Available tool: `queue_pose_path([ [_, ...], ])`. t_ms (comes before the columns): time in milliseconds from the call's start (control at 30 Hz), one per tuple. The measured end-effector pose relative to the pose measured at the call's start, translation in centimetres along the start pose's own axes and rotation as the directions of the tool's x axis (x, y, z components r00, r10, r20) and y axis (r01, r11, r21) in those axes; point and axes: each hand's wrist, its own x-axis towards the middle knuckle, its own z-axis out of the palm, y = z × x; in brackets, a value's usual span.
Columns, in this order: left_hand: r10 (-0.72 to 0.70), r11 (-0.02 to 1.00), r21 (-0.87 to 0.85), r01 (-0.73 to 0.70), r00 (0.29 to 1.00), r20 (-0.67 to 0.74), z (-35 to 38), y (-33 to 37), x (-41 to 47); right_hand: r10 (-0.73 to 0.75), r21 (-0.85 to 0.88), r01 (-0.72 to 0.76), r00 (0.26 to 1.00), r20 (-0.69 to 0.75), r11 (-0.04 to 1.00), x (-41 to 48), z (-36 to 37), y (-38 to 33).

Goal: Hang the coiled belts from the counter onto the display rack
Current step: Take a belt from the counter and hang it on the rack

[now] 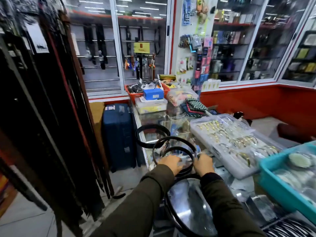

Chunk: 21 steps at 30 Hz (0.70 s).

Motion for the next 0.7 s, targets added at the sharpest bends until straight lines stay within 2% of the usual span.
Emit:
queue_pose_path([
  [67, -0.009, 0.994, 0.11, 0.005, 0.999, 0.037, 0.3, 0.8, 0.6, -0.03, -0.007, 0.03, 1.0, 0.007, 1.0, 0.5, -0.6, 0.1],
  [167, 0.036, 0.967, 0.25, -0.043, 0.999, 0.036, 1.1, 1.4, 1.3, -0.19, -0.083, 0.198, 0.977, 0.1, 0.977, 1.2, -1.1, 0.7],
  [300, 0.022, 0.978, 0.208, -0.033, 0.998, 0.052, 1.7, 1.5, 2.1, -0.322, -0.234, 0.379, 0.914, 0.246, 0.895, 2.0, -1.0, 1.2],
  [400, 0.027, 0.96, 0.278, -0.034, 0.999, 0.03, 1.7, 1.9, 2.1, -0.317, -0.321, 0.392, 0.911, 0.263, 0.862, 2.5, -1.5, 1.1],
  [500, 0.029, 0.936, 0.352, -0.009, 0.998, -0.053, 1.6, 2.4, 1.6, -0.321, -0.391, 0.395, 0.916, 0.241, 0.831, 2.7, -2.0, 1.1],
  [700, 0.07, 0.947, 0.32, -0.013, 0.984, -0.167, 0.0, 3.0, 0.4, -0.317, -0.423, 0.395, 0.917, 0.243, 0.816, 2.7, -4.3, 1.0],
])
